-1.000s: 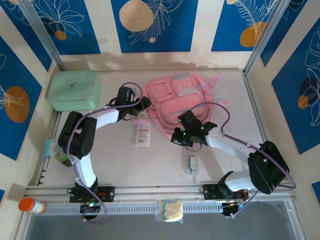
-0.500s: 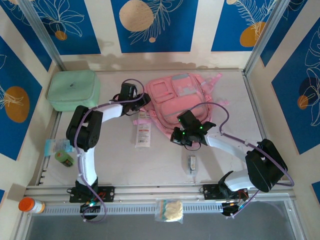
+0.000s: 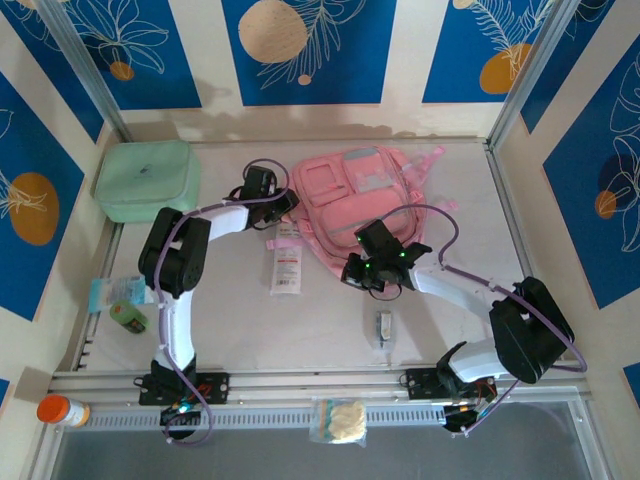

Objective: Pack books, pencil case, and school supplies into a backpack

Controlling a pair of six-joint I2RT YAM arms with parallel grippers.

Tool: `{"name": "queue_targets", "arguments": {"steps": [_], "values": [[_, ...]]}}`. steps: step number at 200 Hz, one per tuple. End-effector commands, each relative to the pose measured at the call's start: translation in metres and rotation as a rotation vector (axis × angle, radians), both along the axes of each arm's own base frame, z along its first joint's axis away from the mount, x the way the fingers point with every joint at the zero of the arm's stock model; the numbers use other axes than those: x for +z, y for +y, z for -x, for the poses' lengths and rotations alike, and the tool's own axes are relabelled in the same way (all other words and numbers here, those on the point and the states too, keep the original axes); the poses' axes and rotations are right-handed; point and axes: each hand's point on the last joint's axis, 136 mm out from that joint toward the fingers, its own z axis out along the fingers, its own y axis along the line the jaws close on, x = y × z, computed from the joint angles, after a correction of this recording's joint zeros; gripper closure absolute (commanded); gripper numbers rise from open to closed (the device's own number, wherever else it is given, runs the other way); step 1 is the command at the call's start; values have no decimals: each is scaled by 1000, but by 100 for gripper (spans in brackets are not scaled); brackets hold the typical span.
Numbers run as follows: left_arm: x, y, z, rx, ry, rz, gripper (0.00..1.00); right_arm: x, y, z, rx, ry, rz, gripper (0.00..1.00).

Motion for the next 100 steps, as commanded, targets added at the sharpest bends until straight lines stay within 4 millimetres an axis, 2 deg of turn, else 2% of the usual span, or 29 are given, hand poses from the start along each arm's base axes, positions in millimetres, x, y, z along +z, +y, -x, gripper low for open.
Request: {"name": "queue_targets", "arguments": {"steps": [1,35,66,100], "values": [[-3,-9,-4,-2,9,8,69,-8,-3,-3,-21,13,22,95],[7,-18,-5,-24,-10,5,85,-14,-11,-7,-38,24,43,95],[24,-24,-3,-34,-41,35,99,-13,-19,-16,-46,5,55,93],[61,-38,2,-66,-101,67,100,-15,-44,-34,-79,-2,86,92]]}}
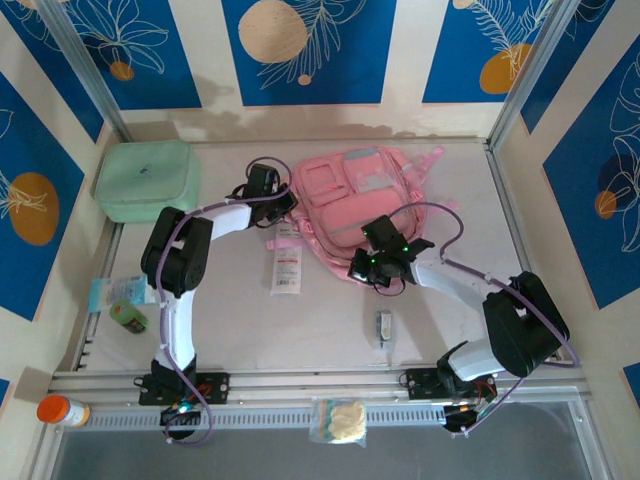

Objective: Pack books, pencil case, and school supplies into a backpack

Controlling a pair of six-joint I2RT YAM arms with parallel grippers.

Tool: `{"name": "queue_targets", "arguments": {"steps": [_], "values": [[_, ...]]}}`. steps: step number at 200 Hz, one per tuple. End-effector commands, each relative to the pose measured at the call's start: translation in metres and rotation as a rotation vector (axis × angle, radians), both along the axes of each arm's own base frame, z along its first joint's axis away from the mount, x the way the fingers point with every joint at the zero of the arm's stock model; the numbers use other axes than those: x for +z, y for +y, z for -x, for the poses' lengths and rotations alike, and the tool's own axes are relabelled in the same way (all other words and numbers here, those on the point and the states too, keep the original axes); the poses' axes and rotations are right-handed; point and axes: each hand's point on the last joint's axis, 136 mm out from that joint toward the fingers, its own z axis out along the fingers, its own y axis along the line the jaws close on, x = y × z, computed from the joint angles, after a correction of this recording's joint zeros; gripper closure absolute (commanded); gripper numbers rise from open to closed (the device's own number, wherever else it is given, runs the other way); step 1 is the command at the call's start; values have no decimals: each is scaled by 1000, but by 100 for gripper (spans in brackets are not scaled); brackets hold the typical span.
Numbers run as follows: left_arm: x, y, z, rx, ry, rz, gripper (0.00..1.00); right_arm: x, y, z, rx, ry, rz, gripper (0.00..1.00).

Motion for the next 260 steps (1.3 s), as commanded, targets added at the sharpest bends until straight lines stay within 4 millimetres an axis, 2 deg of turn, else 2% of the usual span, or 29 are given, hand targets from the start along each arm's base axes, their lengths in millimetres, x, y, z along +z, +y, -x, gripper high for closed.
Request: {"name": "queue_targets", "arguments": {"steps": [1,26,67,85,111,126,146,175,191,220,239,260], "values": [[57,-27,4,-56,-97,62,100,-3,-20,-13,-14,-3,44,92],[79,-35,17,-42,-115,56,100,2,-48,-34,-64,-39,61,90],[102,-65,51,-31,-142,88,100,22,-93,-66,-136,-101,77,84],[105,-78,60,-30,-139,122,100,36,-110,-62,-161,-100,139,78],[105,-90,73,-20,-132,142,100,64,-121,-43,-164,-156,223,62],[108,-95,80,-16,-136,166,100,73,-113,-28,-120,-173,224,57],[111,-100,88,-12,-135,178,100,79,-94,-7,-50,-166,266,56],[111,-105,94,-15,-134,209,100,72,-20,8,125,-228,171,57],[114,-104,97,-7,-140,227,100,67,8,2,179,-270,192,58],[115,-102,102,-7,-138,219,100,54,35,-22,170,-297,168,62],[115,-102,104,-4,-143,232,100,46,42,-38,121,-315,168,62],[116,-105,105,-12,-142,246,100,41,36,-55,38,-345,261,62]]}}
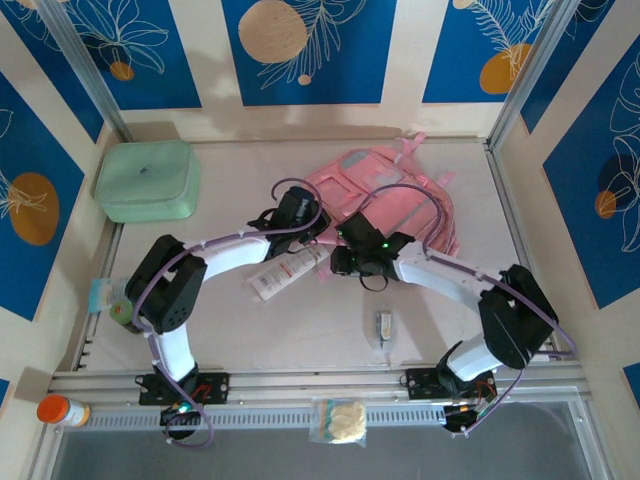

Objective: Pack books, pencil case, and school supplies into a backpack

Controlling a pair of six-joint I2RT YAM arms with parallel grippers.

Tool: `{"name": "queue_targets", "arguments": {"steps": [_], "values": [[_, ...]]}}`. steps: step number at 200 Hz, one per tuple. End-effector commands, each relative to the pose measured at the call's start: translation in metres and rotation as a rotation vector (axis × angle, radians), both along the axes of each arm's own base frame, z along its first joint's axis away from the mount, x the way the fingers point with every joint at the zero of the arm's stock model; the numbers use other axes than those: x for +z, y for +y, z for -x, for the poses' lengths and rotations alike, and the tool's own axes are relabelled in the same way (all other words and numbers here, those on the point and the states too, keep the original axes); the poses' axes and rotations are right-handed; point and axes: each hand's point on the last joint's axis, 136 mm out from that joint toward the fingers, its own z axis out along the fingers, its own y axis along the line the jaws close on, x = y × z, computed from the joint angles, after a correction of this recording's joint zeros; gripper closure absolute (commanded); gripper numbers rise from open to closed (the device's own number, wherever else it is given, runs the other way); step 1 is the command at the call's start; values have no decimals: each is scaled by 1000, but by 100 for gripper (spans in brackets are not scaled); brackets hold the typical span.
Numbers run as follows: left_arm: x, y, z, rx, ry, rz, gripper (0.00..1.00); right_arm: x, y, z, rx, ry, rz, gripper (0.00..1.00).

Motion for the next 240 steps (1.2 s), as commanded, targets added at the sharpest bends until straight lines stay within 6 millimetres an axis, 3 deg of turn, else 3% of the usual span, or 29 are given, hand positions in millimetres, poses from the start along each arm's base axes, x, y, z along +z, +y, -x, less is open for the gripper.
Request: {"name": "queue_targets", "arguments": {"steps": [1,29,55,71,112,134,155,178,240], "values": [[53,-19,3,-40,-102,126,100,17,6,-36,-120,-130,3,62],[54,-20,5,-39,-108,135,100,16,9,-52,-169,-177,8,59],[55,-18,6,-33,-108,125,100,11,-14,-58,-340,-147,88,57],[56,-17,6,-31,-115,132,100,10,-18,-59,-376,-148,101,60],[56,-11,7,-26,-129,96,100,10,-34,-42,-401,-124,131,74],[57,-11,7,-28,-135,93,100,10,-44,-33,-400,-100,171,76],[58,-13,6,-33,-141,99,100,13,-29,-40,-289,-128,142,76],[58,-15,5,-42,-142,99,100,17,-26,-45,-225,-153,188,76],[63,-18,3,-44,-152,108,100,14,3,-53,-30,-208,169,66]]}}
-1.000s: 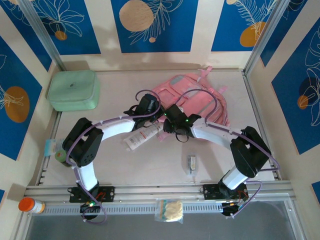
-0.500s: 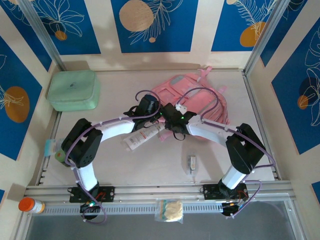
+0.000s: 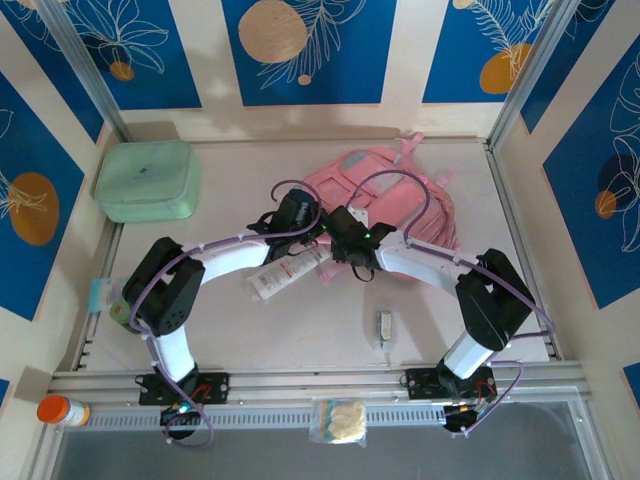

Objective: Pack books, pencil case, and school supplies into a backpack

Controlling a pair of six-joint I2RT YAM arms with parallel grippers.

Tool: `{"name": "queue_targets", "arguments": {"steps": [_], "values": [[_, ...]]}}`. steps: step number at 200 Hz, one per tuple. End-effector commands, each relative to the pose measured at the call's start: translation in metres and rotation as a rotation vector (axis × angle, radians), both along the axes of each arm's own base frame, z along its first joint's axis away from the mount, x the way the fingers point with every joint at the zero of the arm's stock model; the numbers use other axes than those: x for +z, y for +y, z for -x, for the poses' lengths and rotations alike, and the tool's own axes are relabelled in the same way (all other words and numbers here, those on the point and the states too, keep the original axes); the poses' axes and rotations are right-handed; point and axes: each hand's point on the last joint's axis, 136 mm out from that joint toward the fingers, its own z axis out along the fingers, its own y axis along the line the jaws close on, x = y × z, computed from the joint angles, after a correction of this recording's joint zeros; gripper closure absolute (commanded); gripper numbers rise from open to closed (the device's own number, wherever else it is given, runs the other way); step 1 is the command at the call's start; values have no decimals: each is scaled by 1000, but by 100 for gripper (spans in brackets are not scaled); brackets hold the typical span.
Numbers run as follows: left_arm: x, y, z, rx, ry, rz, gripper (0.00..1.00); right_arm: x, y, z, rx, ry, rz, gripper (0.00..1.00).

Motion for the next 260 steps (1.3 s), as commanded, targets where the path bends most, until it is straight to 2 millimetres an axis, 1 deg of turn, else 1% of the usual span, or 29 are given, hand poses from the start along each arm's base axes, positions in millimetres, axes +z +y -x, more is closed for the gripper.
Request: {"name": "queue_targets", "arguments": {"steps": [1,14,37,59,92,124,135,148,158,173,186,193,202,213,243,250,260], "values": [[56,-16,0,-50,-121,96,100,8,18,-15,81,-78,-21,66],[58,-16,0,-50,-127,96,100,8,12,-20,55,-90,6,65],[60,-17,0,-54,-132,97,100,10,10,-27,59,-108,-20,65],[61,-16,1,-55,-131,92,100,15,22,-32,127,-153,-49,65],[62,-16,0,-58,-134,95,100,18,29,-37,176,-192,-43,67],[64,-17,1,-61,-136,95,100,28,36,-34,227,-273,-13,69],[64,-16,0,-57,-138,96,100,31,33,-34,208,-284,-25,69],[64,-16,0,-56,-139,99,100,31,21,-35,146,-279,-20,71],[66,-19,-1,-69,-140,108,100,36,20,-32,145,-303,-25,71],[71,-24,-3,-91,-137,126,100,42,17,-31,136,-340,-62,65],[73,-28,-1,-102,-134,138,100,35,2,-37,66,-289,-70,64],[74,-30,-1,-111,-133,153,100,30,-2,-39,54,-264,-79,64],[75,-32,0,-120,-131,167,100,27,-1,-40,68,-258,-91,64],[75,-35,2,-128,-127,173,100,28,6,-42,104,-279,-111,65],[71,-37,4,-129,-117,181,100,41,23,-43,178,-327,-132,64],[71,-37,3,-128,-118,184,100,43,24,-45,178,-331,-124,64],[69,-38,4,-131,-114,183,100,42,20,-50,154,-329,-90,64]]}}
